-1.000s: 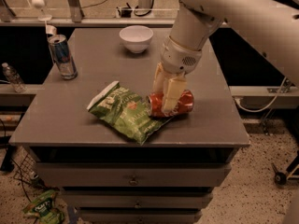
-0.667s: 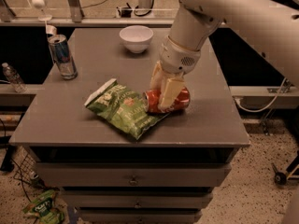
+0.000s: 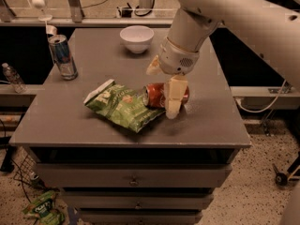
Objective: Move coke can near green jalapeno chip bag
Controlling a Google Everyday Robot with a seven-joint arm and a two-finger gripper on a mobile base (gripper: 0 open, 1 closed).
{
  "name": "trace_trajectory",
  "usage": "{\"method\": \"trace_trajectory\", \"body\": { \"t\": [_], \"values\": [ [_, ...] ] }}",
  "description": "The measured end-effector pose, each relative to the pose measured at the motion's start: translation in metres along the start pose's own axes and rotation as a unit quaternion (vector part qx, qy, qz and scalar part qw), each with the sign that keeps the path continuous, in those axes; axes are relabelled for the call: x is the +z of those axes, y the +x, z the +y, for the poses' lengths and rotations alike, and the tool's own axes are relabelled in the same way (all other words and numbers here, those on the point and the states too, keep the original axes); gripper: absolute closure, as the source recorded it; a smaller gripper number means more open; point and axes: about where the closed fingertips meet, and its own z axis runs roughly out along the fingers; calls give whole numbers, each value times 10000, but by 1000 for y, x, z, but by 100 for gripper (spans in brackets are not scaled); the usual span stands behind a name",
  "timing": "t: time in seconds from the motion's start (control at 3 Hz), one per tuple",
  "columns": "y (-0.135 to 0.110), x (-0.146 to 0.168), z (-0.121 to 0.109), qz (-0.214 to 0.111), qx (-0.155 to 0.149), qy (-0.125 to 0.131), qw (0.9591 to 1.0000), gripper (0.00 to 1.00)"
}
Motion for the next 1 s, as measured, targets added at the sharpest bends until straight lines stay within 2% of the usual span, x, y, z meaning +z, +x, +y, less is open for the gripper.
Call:
{"method": "trace_trajectory", "body": {
  "t": [0.33, 0.67, 1.0],
  "values": [
    [11, -12, 0, 122, 79, 185, 9997, 0],
    [43, -36, 5, 366, 369, 468, 9976, 0],
    [93, -62, 17, 499, 783, 753, 9928, 0]
  ]
}}
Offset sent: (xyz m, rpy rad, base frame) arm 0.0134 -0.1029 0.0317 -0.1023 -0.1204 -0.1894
